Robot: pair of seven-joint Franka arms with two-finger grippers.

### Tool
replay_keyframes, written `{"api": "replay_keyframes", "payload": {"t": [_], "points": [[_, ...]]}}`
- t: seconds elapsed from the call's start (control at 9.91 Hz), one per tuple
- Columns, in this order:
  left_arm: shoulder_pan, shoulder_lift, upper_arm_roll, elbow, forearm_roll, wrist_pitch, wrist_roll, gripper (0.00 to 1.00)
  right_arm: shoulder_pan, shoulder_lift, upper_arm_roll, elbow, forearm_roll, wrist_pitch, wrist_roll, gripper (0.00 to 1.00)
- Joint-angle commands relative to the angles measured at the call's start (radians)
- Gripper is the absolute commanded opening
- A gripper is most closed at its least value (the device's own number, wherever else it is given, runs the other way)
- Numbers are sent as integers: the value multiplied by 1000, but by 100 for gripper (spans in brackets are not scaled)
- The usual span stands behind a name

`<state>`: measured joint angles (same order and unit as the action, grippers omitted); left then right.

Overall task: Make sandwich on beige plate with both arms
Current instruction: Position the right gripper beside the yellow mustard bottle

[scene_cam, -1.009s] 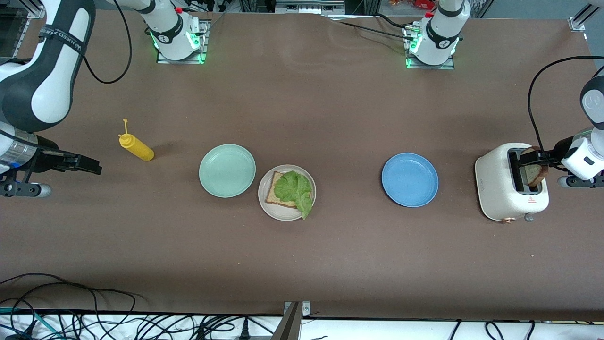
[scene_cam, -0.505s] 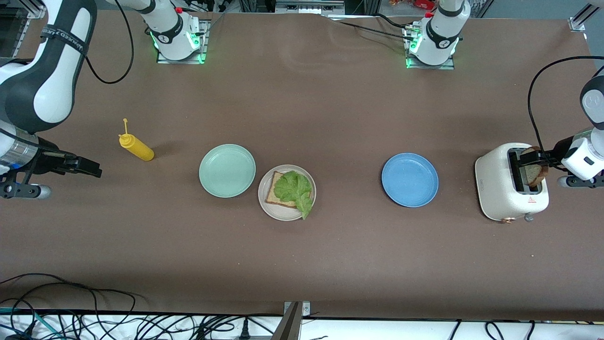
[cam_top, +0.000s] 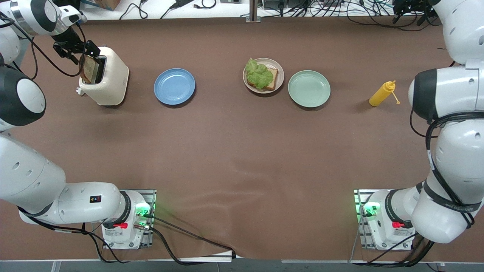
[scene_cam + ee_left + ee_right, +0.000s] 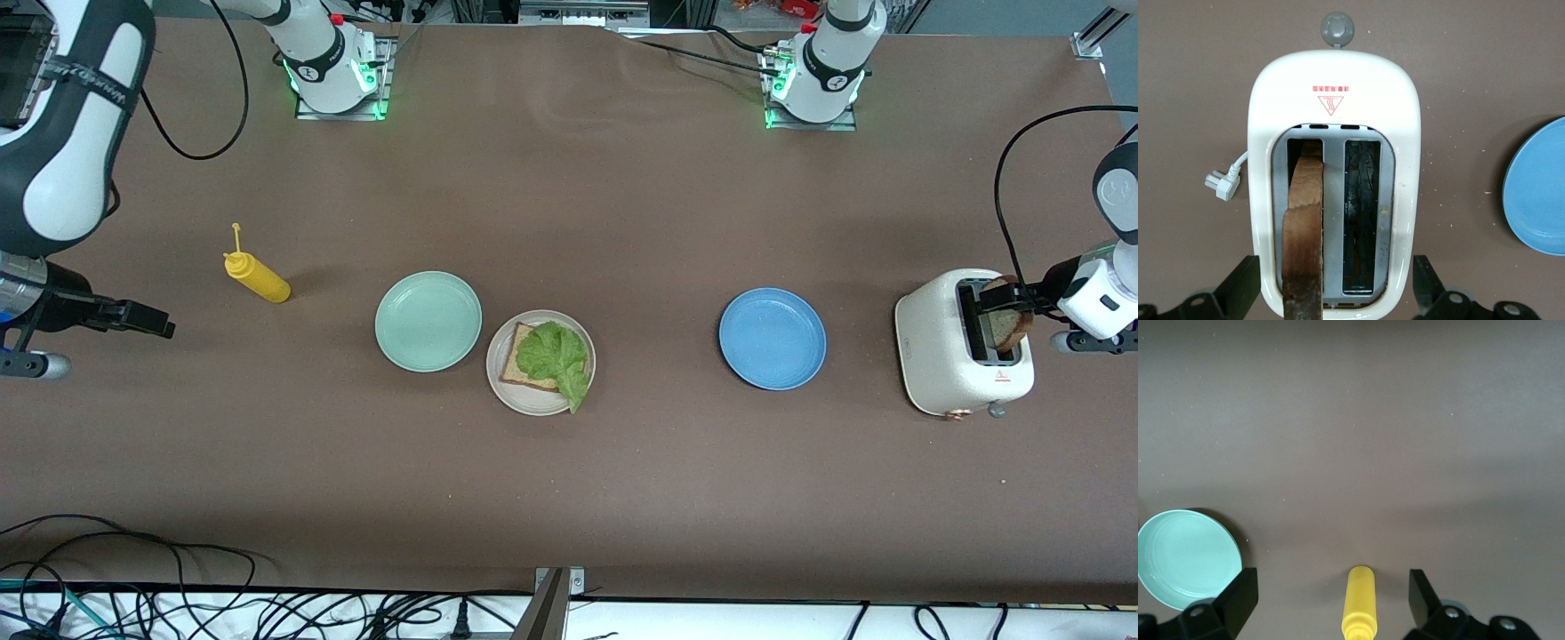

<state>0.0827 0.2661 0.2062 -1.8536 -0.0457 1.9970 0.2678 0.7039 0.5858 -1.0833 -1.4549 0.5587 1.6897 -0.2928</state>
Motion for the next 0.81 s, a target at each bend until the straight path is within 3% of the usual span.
{"api": "replay_keyframes", "payload": {"t": [0.0, 0.2, 0.3, 0.4, 0.71], "points": [[9, -10, -8, -7, 20, 6, 14, 100, -104, -32, 100, 50, -5, -27, -5, 100], [9, -10, -8, -7, 20, 6, 14, 100, -194, -41, 185, 86, -26, -48, -3, 100], [9, -10, -8, -7, 20, 6, 14, 100, -267, -61, 277, 112, -75, -65, 13, 100], [9, -10, -8, -7, 20, 6, 13, 100, -361, -104, 422, 117, -173, -59, 52, 100], [9, -10, -8, -7, 20, 6, 13, 100, -758, -202, 968, 101, -446, -18, 153, 100]]}}
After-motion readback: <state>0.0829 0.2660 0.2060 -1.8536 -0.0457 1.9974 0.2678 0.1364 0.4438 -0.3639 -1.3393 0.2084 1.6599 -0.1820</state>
